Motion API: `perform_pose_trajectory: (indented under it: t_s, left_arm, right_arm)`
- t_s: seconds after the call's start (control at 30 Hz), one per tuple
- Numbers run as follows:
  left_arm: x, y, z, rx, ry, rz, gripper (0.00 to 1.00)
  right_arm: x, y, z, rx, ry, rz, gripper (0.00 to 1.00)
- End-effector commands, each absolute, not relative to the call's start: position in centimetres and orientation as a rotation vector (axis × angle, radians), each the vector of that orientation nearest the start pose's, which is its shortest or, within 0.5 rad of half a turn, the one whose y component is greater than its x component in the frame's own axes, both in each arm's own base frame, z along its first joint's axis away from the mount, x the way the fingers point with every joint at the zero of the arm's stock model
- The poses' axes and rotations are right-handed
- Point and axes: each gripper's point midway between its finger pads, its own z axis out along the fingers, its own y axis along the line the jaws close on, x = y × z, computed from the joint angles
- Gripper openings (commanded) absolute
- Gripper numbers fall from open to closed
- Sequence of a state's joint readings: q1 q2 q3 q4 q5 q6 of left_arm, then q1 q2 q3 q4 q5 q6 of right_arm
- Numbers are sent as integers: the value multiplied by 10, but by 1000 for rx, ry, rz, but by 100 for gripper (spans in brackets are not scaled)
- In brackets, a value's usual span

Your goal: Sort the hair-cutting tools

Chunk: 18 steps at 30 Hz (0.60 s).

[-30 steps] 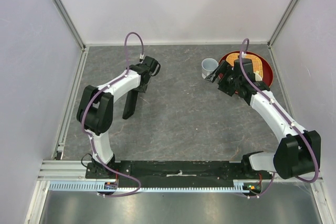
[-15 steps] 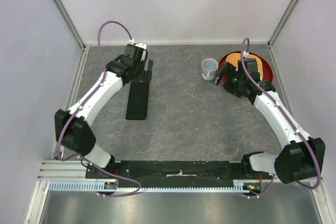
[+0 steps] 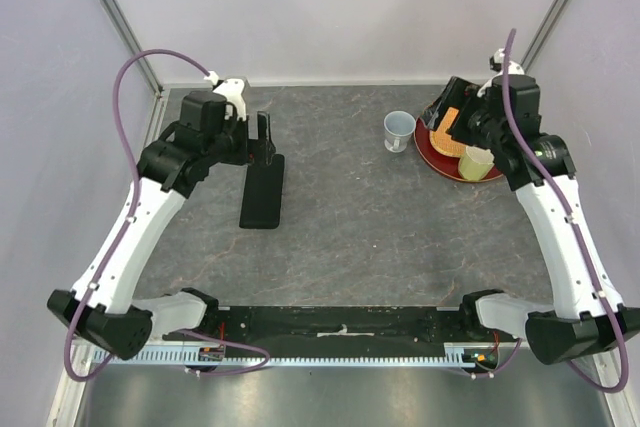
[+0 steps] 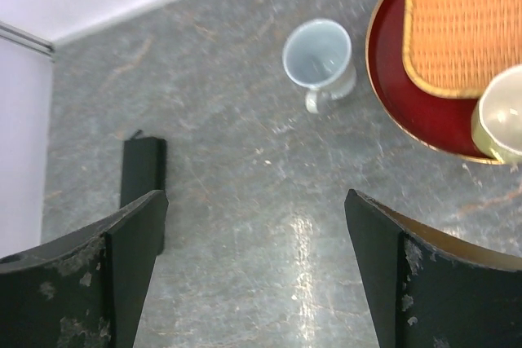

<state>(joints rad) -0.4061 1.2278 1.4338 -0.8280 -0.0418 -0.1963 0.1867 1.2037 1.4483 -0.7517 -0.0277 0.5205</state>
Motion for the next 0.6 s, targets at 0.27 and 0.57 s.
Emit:
perform_pose_trajectory:
  t_s: [0.27,0.57]
  left_arm:
    - [256,-115,358,212,2071,-349,100]
    - [251,-111,373,227,2030,-338,100]
  right_arm:
    - [305,87,415,286,1889,529,98]
    - [303,89,436,310,1836,573,98]
